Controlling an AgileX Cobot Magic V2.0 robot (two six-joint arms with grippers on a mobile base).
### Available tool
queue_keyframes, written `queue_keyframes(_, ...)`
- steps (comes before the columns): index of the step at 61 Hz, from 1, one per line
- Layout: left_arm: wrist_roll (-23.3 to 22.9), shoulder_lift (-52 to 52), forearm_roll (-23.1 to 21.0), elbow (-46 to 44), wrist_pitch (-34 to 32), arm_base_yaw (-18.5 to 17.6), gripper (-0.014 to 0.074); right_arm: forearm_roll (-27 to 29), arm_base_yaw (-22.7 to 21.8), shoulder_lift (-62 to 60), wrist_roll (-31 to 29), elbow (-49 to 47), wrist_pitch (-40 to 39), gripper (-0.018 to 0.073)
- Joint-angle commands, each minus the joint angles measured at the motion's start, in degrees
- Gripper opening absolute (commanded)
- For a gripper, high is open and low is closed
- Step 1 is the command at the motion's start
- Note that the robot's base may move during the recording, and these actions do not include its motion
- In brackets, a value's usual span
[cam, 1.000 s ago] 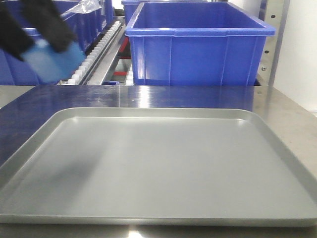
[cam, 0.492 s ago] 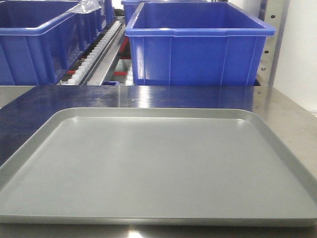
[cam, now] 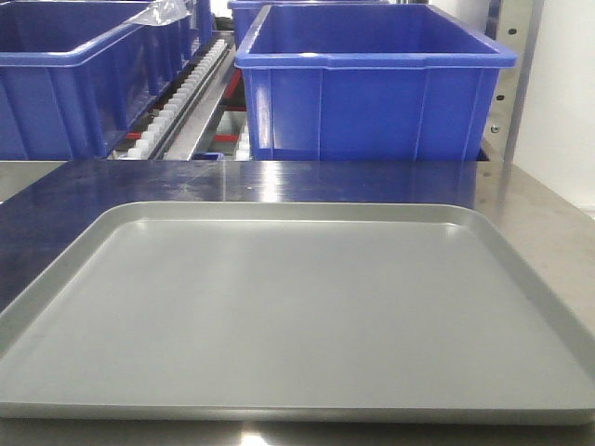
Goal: Sort and place red and blue blocks on shelf
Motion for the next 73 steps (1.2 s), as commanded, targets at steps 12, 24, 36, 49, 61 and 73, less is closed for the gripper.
queue_keyframes(12, 4.7, -4.1, 1.3, 0.2, -8.1, 0.1, 0.0134, 0.0, -0.3, 0.6, -0.1, -1.6, -4.6, 0.0078)
queue_keyframes(24, 4.8, -6.1, -2.3, 2.5, -8.6, 0.1, 0.0133, 0.0, -0.3, 0.6, -0.1, -1.6, -4.6, 0.0078)
queue_keyframes(36, 4.8, -7.6, -2.3, 4.4, -13.6, 0.1, 0.0132, 0.0, -0.3, 0.6, -0.1, -1.6, -4.6, 0.0078)
queue_keyframes(49, 4.8, -7.7, -1.0, 5.4, -15.1, 0.1, 0.0132, 0.0, -0.3, 0.6, -0.1, -1.6, -4.6, 0.0078)
queue_keyframes(61, 4.8, -7.7, -1.0, 5.4, -15.8, 1.6, 0.0129, 0.0, -0.3, 0.6, -0.1, -1.6, -4.6, 0.0078)
queue_keyframes(73, 4.8, -7.7, -1.0, 5.4, -16.0, 6.8, 0.0124, 0.0, -0.3, 0.6, -0.1, -1.6, -4.6, 0.0078)
